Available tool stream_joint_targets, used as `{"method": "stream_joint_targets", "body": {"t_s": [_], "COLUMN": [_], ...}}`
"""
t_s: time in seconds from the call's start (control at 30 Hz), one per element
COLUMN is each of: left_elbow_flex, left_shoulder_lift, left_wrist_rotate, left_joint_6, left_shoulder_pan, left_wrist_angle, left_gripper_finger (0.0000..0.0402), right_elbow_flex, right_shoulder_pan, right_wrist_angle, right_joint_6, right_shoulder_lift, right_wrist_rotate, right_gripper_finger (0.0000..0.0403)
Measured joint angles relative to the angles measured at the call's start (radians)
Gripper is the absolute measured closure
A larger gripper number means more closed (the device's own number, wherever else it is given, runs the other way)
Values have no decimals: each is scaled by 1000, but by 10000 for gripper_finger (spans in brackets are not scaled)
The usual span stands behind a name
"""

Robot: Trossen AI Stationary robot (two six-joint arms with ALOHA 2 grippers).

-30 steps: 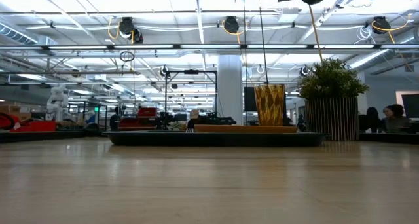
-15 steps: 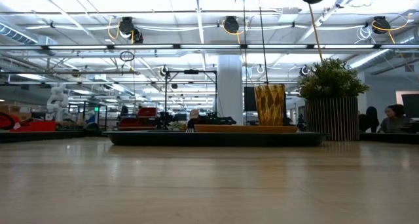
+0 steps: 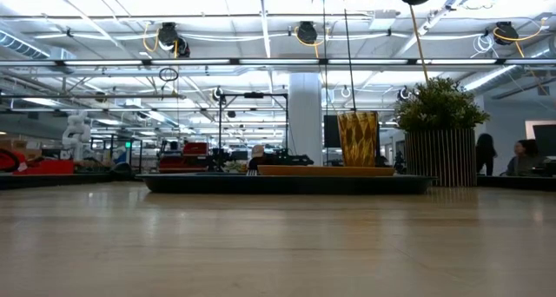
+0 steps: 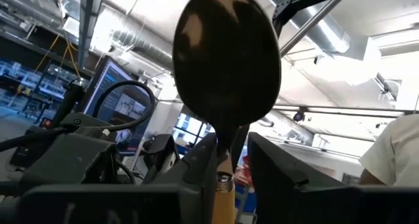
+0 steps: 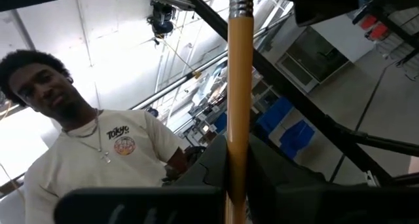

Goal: Pick and place plate/cup/fork/spoon on tray
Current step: Put the orange spoon to the left of the pink fork on the black tray

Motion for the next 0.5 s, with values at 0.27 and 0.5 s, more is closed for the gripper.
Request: {"method": "stream_joint_targets", "body": {"t_s": [0.27,0.5], "left_elbow_flex": [0,0], "left_shoulder_lift": [-1,12], "left_wrist_rotate": [-9,-9], "left_joint_6": [18,36], "left_shoulder_pan": [-17,-29], "left_wrist_angle": [-2,16], "left_gripper_finger": [334,334], "right_elbow_flex": [0,0], "right_shoulder_pan": [0,0], "right_wrist_angle": [8,10], "right_joint_6": [27,47], "right_shoulder_lift": [0,-2], "right_wrist_rotate": [-26,-33], "right_gripper_finger": [390,390]}}
